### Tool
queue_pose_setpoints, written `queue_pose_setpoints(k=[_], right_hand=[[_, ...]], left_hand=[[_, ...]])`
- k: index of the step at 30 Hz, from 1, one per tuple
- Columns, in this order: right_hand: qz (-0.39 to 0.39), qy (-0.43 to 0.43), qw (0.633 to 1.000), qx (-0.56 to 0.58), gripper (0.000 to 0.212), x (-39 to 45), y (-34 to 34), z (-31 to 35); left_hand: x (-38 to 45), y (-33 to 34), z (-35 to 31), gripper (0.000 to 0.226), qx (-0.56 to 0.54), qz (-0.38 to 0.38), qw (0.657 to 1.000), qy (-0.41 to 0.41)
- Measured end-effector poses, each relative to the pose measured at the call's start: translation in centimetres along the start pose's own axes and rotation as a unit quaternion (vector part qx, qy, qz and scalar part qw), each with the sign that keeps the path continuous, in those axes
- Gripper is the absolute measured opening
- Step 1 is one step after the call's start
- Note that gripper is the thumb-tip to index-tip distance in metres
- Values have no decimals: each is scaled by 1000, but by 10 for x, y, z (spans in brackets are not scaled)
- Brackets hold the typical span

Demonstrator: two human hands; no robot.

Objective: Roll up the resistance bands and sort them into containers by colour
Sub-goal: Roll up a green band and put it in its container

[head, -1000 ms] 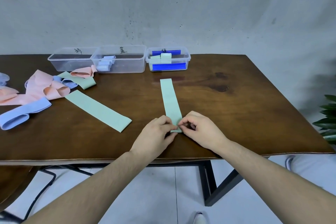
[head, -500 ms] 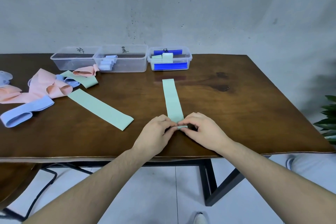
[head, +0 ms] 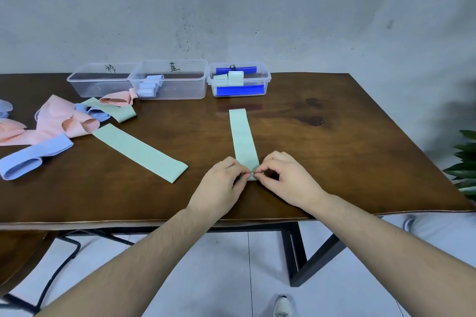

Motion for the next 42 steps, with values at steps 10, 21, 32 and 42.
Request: queue_pose_setpoints(k=[10,21,32,42], right_hand=[[22,-47,996,-70,32,2,1,0],[44,-46,997,-37,24,9,1,-3],[6,-95,995,-24,22,-4,-4,4],[17,-69,997,-27,19,-1,-2,2]], left_hand=[[0,3,-1,27,61,4,998,21],[5,4,3,26,40,21,998,32],[-2,-4,-5,20,44,7,996,76],[-2,-3,0,18,37,5,997,63]])
Point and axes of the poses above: each hand's wrist, its own x-axis towards the middle knuckle, its own y-axis out of the palm, z = x × y, the point moved 7 cm from there along x, towards the middle knuckle, and after that the axes turned 3 degrees about y, right-handed, at the moved point
